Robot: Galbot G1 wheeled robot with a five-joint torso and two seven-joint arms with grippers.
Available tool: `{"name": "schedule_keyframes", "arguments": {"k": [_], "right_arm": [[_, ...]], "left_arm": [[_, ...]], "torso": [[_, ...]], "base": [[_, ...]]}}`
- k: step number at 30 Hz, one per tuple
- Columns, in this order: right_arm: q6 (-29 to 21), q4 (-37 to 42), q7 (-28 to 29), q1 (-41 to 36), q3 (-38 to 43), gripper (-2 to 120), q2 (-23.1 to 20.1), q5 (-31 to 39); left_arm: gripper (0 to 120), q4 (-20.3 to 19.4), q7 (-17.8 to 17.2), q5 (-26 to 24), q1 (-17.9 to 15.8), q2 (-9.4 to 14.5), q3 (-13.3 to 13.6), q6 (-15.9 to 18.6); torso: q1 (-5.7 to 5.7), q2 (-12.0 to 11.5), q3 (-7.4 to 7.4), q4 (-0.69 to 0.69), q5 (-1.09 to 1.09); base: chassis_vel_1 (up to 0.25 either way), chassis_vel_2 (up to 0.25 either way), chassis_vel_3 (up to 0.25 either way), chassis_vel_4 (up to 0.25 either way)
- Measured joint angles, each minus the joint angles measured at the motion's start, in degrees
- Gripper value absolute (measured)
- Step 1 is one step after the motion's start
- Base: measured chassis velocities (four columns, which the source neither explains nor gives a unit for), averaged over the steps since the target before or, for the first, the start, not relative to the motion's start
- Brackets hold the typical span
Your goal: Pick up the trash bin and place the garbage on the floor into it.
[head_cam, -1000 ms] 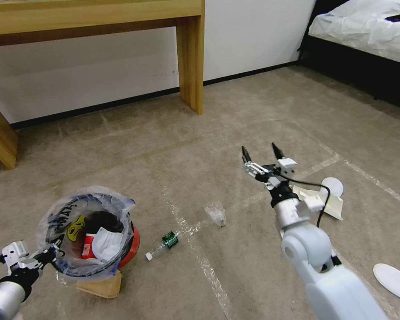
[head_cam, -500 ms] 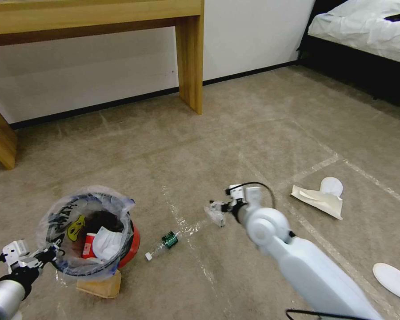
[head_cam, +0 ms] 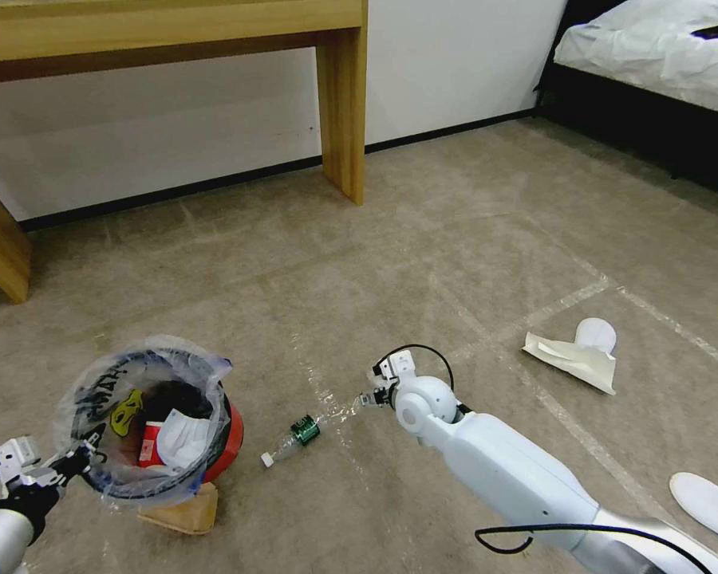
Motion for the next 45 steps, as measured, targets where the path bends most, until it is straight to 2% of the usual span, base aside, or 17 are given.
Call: {"name": "schedule_keyframes", "arguments": {"k": [7,11,18,30,37,39,41,42,44,45], "right_arm": [[0.3,-9.1,-5.2,1.2,0.9,100,3.9,-6.0],[0.4,-12.6,-6.3,1.7,1.3,100,5.5,-7.9],[4.2,-21.3,-9.5,2.8,1.4,100,8.0,-14.9],[10.9,-27.7,-12.3,3.3,2.4,100,10.5,-19.5],[13.0,-29.6,-13.1,3.5,2.9,100,11.3,-20.6],[13.8,-30.4,-13.1,3.7,3.0,99,11.6,-20.9],[15.1,-31.5,-13.5,3.7,3.0,90,11.9,-21.4],[15.1,-31.5,-13.5,3.7,3.0,90,11.9,-21.4],[15.9,-32.6,-13.8,3.7,3.3,78,12.3,-21.9],[15.9,-32.6,-13.8,3.7,3.3,78,12.3,-21.9]], "left_arm": [[1,1.2,0.4,0.6,0.2,-0.1,-0.1,-0.2],[1,1.7,0.6,0.8,0.2,-0.1,-0.2,-0.3],[1,2.0,0.8,0.7,0.4,0.3,-0.9,-0.3],[1,2.5,1.5,0.8,1.0,-0.2,-1.4,-0.7],[1,2.7,2.0,1.1,1.5,-0.5,-1.6,-1.0],[1,2.7,2.0,1.2,1.5,-0.6,-1.6,-1.1],[1,2.7,2.1,1.2,1.6,-0.7,-1.7,-1.1],[1,2.7,2.1,1.2,1.6,-0.7,-1.7,-1.1],[1,2.9,2.3,1.2,1.7,-0.6,-2.0,-1.1],[1,2.9,2.3,1.2,1.7,-0.6,-2.0,-1.1]], "torso": [[0.00,0.0,0.00,0.00,0.00],[0.00,0.0,0.00,0.01,0.01],[0.00,0.0,0.00,0.00,0.01],[0.00,0.0,0.00,0.00,0.00],[0.00,0.0,0.00,0.00,0.00],[0.00,0.0,0.00,0.00,0.01],[0.00,0.0,0.00,0.00,0.01],[0.00,0.0,0.00,0.00,0.01],[0.00,0.0,0.00,0.00,0.00],[0.00,0.0,0.00,0.00,0.00]], "base": [[0.000,0.000,0.000,0.000],[0.000,0.000,0.000,0.000],[0.000,0.000,0.000,0.000],[0.000,0.000,0.000,0.000],[0.000,0.000,0.000,0.000],[0.000,0.000,0.000,0.000],[0.000,0.000,0.000,0.000],[0.000,0.000,0.000,0.000],[0.000,0.000,0.000,0.000],[0.000,0.000,0.000,0.000]]}}
